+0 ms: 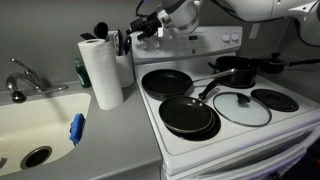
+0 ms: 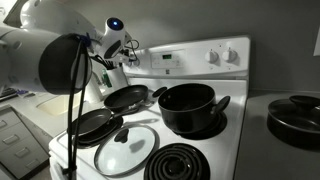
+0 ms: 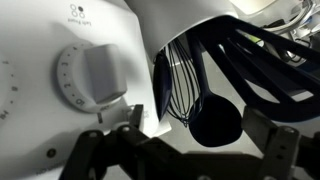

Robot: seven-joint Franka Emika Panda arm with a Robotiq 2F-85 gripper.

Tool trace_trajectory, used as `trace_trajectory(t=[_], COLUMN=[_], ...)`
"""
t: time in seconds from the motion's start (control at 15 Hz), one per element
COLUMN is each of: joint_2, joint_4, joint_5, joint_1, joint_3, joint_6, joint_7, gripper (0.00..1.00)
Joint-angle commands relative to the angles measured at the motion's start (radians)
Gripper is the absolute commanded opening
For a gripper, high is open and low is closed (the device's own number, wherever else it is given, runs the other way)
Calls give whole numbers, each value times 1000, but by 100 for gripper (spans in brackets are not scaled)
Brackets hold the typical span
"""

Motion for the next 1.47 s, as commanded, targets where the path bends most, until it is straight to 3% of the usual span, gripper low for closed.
trace_trajectory(t=[0.0,0.6,1.0,1.4], joint_2=[17,-2,-26,-65], joint_4=[27,1,-20,-37], joint_5=[3,-15,-26,-43], joint_1=[15,47,110,194], joint_3=[-10,-80,-198,-368], joint_6=[14,76,127,110], joint_7=[33,185,363,566], gripper=[100,100,100,100])
